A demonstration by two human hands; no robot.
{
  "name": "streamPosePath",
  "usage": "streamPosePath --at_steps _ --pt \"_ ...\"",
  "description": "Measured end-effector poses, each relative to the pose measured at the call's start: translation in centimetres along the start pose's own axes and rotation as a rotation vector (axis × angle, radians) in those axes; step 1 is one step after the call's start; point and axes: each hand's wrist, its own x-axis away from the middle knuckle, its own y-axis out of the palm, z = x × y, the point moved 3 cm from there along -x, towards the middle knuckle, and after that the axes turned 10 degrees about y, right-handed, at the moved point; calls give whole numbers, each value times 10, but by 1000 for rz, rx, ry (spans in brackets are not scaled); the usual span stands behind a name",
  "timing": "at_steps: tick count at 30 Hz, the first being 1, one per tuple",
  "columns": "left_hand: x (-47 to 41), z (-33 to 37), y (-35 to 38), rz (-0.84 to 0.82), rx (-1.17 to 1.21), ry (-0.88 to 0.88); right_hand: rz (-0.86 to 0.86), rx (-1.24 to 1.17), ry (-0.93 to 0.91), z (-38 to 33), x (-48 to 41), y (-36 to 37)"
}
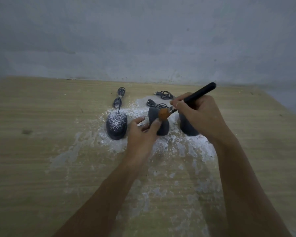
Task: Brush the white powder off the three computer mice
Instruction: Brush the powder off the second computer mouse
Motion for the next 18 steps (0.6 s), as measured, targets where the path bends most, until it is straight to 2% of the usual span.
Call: streamPosePath --at_steps 3,6,10,11,13,15,18 --pt "4 -2 4 51 -126 106 -1 44 -1 -1 -7 8" --pt "5 -3 5 82 -153 193 -7 54 1 0 -12 13" --pt "9 2 5 107 -153 304 -102 142 -20 -2 -18 27" --pt "10 3 5 112 -160 332 -68 188 -37 -4 -20 30" --pt "11 7 6 134 -192 393 109 294 -84 -8 -24 32" --pt "11 10 5 156 -239 459 206 308 -143 -16 -21 32" --pt "10 10 3 160 -279 499 60 324 -199 -21 -14 33"
